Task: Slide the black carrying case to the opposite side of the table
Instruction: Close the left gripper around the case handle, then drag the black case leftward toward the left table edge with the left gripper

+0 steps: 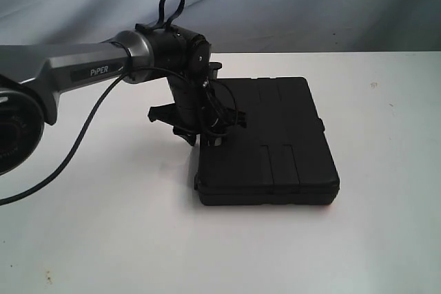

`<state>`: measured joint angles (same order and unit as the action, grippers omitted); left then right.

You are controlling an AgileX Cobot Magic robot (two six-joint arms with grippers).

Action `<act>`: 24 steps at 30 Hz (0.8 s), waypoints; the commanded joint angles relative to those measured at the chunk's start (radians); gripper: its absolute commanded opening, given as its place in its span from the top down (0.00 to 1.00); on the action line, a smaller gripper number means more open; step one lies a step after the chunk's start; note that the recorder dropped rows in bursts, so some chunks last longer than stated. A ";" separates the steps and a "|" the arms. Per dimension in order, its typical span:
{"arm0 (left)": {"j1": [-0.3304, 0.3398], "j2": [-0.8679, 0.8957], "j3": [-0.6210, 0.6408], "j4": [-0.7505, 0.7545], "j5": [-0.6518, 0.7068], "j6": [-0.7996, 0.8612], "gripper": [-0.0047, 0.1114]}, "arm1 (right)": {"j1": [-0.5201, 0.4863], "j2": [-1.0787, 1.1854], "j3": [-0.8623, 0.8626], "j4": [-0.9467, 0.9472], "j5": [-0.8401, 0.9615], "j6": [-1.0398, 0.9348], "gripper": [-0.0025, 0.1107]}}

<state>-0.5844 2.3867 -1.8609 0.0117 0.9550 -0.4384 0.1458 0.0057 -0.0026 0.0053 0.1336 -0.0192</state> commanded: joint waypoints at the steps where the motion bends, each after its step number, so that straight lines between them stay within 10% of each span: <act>1: -0.006 0.012 -0.005 0.005 -0.012 -0.006 0.66 | -0.008 -0.006 0.003 0.007 -0.011 0.002 0.98; 8: -0.006 0.020 -0.005 0.005 -0.009 -0.006 0.95 | -0.008 -0.006 0.003 0.007 -0.011 0.002 0.98; 24: 0.006 0.022 -0.003 -0.022 -0.010 -0.008 0.96 | -0.008 -0.006 0.003 0.007 -0.011 0.002 0.98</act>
<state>-0.5821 2.4029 -1.8651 0.0000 0.9402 -0.4614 0.1458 0.0057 -0.0026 0.0053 0.1336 -0.0192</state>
